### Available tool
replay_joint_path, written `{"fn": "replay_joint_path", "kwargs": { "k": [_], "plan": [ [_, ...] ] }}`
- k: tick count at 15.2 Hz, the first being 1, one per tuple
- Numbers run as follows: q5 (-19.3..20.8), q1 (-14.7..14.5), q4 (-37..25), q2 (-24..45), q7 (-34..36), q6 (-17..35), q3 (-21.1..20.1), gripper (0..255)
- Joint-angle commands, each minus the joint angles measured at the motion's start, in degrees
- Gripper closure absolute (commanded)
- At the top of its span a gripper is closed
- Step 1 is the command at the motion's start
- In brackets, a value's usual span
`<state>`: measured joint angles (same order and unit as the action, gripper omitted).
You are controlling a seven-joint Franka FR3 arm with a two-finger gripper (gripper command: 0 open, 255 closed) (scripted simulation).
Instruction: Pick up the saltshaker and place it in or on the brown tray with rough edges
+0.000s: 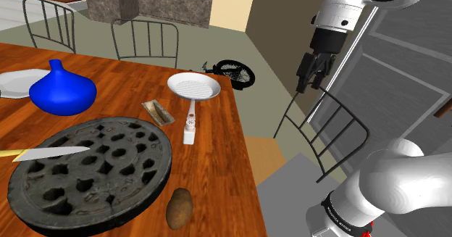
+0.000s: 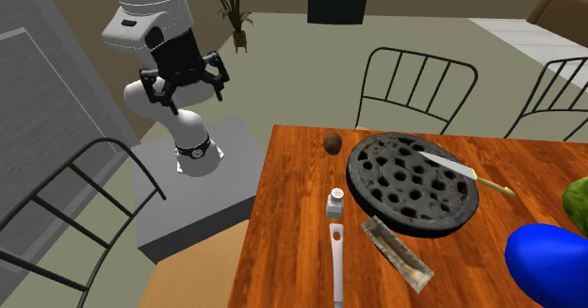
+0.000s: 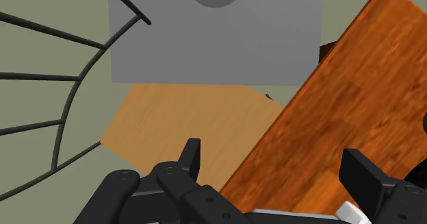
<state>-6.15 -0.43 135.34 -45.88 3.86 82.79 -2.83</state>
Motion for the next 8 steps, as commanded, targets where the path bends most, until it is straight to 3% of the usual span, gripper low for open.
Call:
{"fn": "replay_joint_path", "kwargs": {
  "k": [1,8],
  "plan": [
    [0.0,0.0,0.0,0.0,0.0,0.0,0.0,0],
    [-4.1,-1.6,0.7,9.6,4.9,11.7,-5.7,0]
  ]
}}
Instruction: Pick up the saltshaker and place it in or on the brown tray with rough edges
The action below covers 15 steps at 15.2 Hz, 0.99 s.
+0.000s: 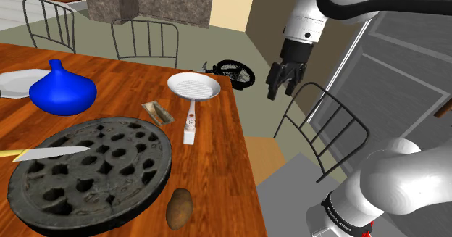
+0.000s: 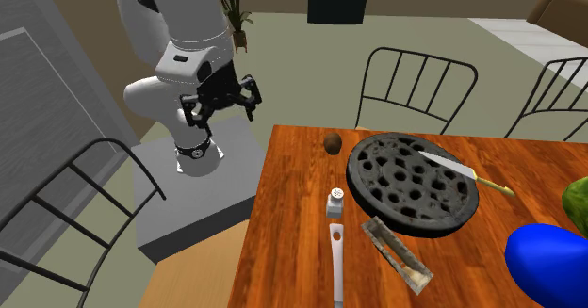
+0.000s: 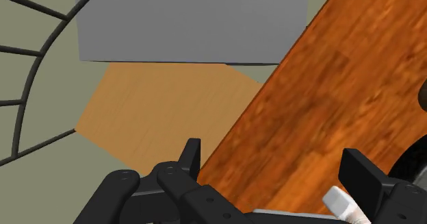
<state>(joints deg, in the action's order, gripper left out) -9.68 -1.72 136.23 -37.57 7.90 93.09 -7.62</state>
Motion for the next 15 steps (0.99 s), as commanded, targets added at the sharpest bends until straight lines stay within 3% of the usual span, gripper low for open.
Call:
{"fn": "replay_joint_path", "kwargs": {
  "k": [1,8,15],
  "plan": [
    [-1.0,-0.5,-0.4,2.9,1.5,3.1,-1.7,0],
    [-2.5,-1.4,-4.1,15.6,6.4,13.7,-7.0,0],
    [-0.6,-2.2,-11.5,30.1,12.2,22.2,-11.3,0]
  ]
}}
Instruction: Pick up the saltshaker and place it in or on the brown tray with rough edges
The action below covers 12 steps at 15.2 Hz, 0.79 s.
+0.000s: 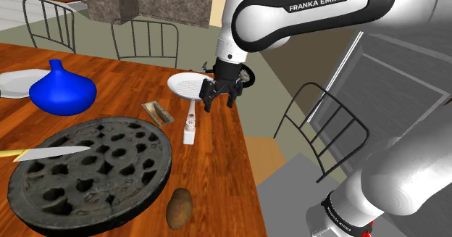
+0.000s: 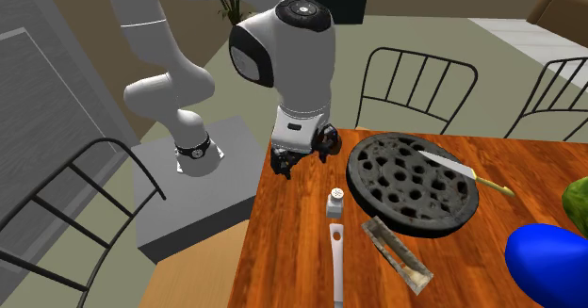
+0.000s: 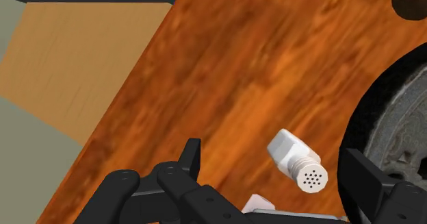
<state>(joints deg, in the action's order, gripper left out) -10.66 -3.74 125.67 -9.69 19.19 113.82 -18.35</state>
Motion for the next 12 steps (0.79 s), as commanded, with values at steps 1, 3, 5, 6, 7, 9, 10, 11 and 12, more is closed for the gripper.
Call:
{"fn": "replay_joint_path", "kwargs": {
  "k": [1,3,5,6,7,9,10,11,12],
  "plan": [
    [1.0,-0.3,-2.2,4.3,1.9,2.5,-1.1,0],
    [2.4,-0.8,-5.1,8.7,3.8,4.3,-2.0,0],
    [4.0,-1.4,-8.3,13.2,5.7,5.7,-2.6,0],
    [4.9,-1.8,-10.0,15.4,6.7,6.3,-2.8,0],
    [5.0,-1.9,-10.4,15.9,6.9,6.5,-2.8,0],
    [5.2,-2.1,-9.6,16.5,7.1,7.9,-2.8,0],
    [5.3,-2.2,-9.2,16.9,7.1,8.7,-2.8,0],
    [5.4,-2.2,-8.8,17.2,7.2,9.4,-2.9,0],
    [5.5,-2.3,-8.4,17.6,7.3,10.1,-2.9,0]
  ]
}}
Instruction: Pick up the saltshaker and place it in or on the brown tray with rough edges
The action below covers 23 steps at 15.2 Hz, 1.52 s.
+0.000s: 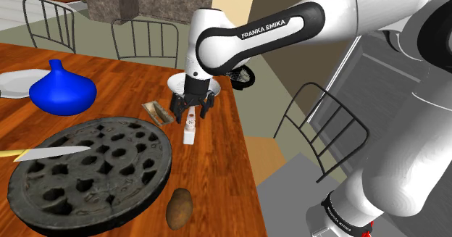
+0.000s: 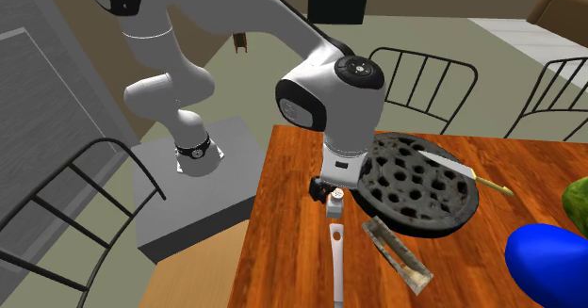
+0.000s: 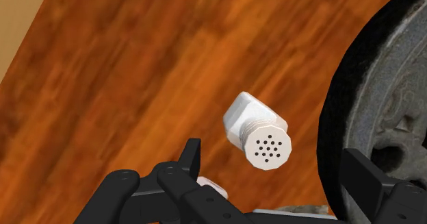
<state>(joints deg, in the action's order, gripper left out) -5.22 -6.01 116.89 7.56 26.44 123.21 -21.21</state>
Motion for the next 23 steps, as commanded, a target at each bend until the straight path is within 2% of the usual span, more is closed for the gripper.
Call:
{"fn": "replay_joint_path", "kwargs": {
  "k": [1,10,11,20,23],
  "plan": [
    [0.2,-0.1,0.8,0.7,0.1,1.4,0.0,0],
    [0.4,-0.3,1.3,1.3,0.3,2.6,0.0,0],
    [0.4,-0.3,1.3,1.3,0.3,2.6,0.0,255],
    [0.4,-0.3,1.3,1.3,0.3,2.6,0.0,255],
    [0.0,-0.1,0.3,0.1,0.2,0.4,-0.1,255]
  ]
}}
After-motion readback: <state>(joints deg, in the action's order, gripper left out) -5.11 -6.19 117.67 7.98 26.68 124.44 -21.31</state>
